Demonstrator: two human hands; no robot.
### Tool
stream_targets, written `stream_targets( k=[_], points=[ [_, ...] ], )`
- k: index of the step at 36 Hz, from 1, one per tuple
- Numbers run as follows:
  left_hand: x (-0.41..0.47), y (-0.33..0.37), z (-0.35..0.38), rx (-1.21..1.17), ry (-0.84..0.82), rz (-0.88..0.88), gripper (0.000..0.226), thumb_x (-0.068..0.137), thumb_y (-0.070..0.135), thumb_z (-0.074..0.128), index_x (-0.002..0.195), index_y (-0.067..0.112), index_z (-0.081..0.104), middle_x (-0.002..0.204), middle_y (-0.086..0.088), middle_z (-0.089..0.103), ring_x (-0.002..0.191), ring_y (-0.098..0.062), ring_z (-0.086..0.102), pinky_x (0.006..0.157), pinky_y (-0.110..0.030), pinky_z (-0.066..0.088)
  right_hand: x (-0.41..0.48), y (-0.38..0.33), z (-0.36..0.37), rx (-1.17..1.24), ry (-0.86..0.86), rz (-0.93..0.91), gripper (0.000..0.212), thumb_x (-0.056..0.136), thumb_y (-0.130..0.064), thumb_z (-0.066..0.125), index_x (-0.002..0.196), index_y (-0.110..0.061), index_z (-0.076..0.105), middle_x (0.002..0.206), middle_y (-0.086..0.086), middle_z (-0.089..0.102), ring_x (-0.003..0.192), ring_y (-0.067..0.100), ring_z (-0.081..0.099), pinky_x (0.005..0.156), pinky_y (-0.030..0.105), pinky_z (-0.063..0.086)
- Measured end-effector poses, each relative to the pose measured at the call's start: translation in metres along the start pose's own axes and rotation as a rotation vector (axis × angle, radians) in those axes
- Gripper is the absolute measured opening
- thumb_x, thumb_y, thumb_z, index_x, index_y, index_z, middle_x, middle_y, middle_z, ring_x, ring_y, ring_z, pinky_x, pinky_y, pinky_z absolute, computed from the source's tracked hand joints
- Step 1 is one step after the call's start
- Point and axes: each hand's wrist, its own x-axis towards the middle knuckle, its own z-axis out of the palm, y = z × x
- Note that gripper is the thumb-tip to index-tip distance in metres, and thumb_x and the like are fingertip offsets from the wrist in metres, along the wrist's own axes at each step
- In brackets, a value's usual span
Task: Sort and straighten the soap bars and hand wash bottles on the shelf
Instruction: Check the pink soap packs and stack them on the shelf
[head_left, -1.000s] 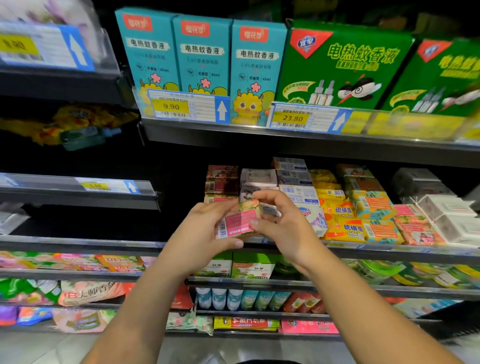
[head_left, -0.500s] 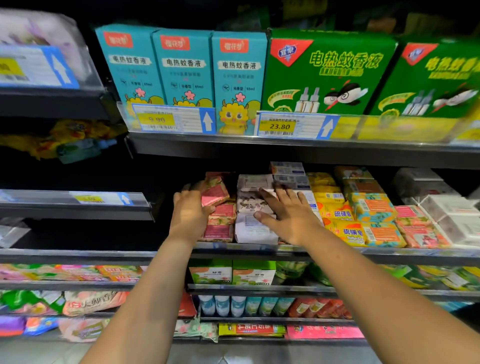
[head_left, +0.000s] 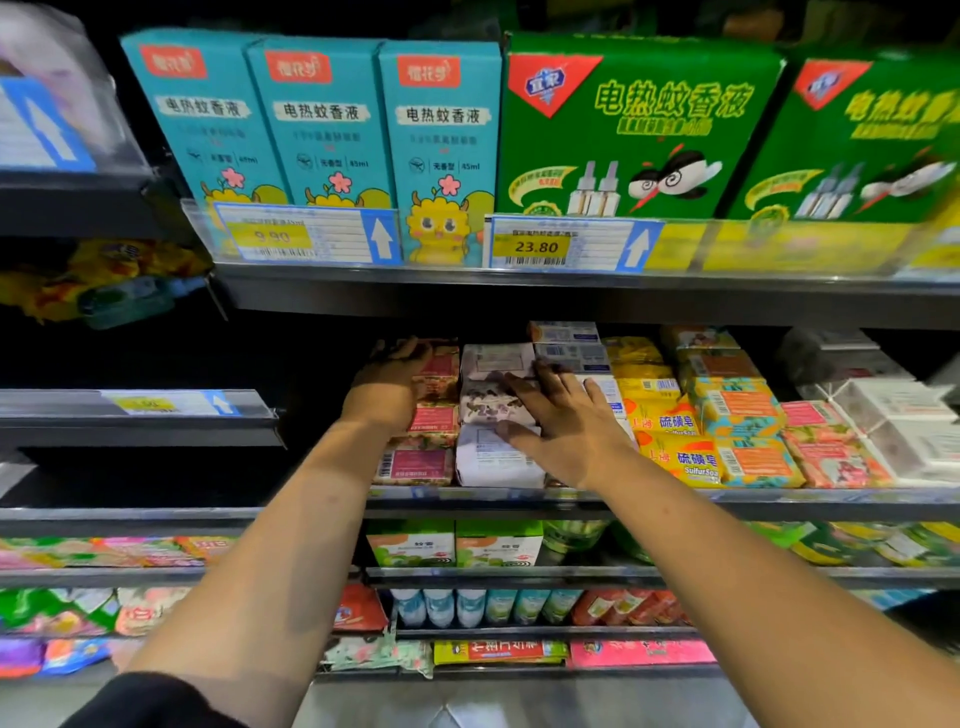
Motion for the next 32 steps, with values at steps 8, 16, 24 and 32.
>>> stream_targets(
  k=[8, 16, 24, 32],
  points=[
    [-0.025, 0.002, 0.011, -0.091, 0.008, -0.043, 0.056, 0.103, 0.038, 0.044, 0.155, 0.040, 0.024, 0.168, 0.006, 0.007, 0.154, -0.028, -0.005, 0.124, -0.043, 0.009, 0.002, 0.001, 0.004, 0.004, 0.027, -0.003, 0.084, 0.077, -0.091, -0.002, 0.152, -0.054, 0.008, 0.167, -0.002, 0.013, 0.153, 0.025, 0.007, 0.123, 0.051, 0.008],
    [-0.089, 0.033, -0.005, -0.229, 0.056, 0.120, 0.048, 0.104, 0.049, 0.038, 0.150, 0.034, 0.039, 0.161, 0.007, 0.031, 0.150, -0.018, 0.018, 0.121, -0.037, 0.004, 0.001, 0.000, -0.003, 0.047, -0.044, 0.027, 0.080, 0.084, -0.083, 0.010, 0.155, -0.048, 0.014, 0.167, 0.003, 0.016, 0.153, 0.025, 0.007, 0.123, 0.050, 0.006],
    [-0.101, 0.069, 0.001, 0.096, -0.076, 0.221, 0.064, 0.100, 0.063, 0.028, 0.156, 0.033, 0.024, 0.167, 0.006, 0.008, 0.154, -0.020, -0.003, 0.123, -0.050, -0.003, -0.028, 0.027, -0.045, 0.750, -0.055, 0.172, 0.032, 0.099, -0.041, 0.057, 0.116, -0.017, 0.069, 0.121, 0.005, 0.069, 0.111, 0.015, 0.063, 0.093, 0.024, 0.049],
    [-0.098, 0.148, 0.008, 0.049, -0.116, 0.325, 0.068, 0.098, 0.068, 0.019, 0.157, 0.033, 0.020, 0.166, 0.010, 0.015, 0.153, -0.015, 0.008, 0.124, -0.037, 0.001, -0.087, 0.148, -0.054, 0.261, 0.083, 0.149, 0.030, 0.092, -0.040, 0.069, 0.117, -0.023, 0.072, 0.116, 0.005, 0.067, 0.118, 0.023, 0.055, 0.098, 0.032, 0.044]
  ],
)
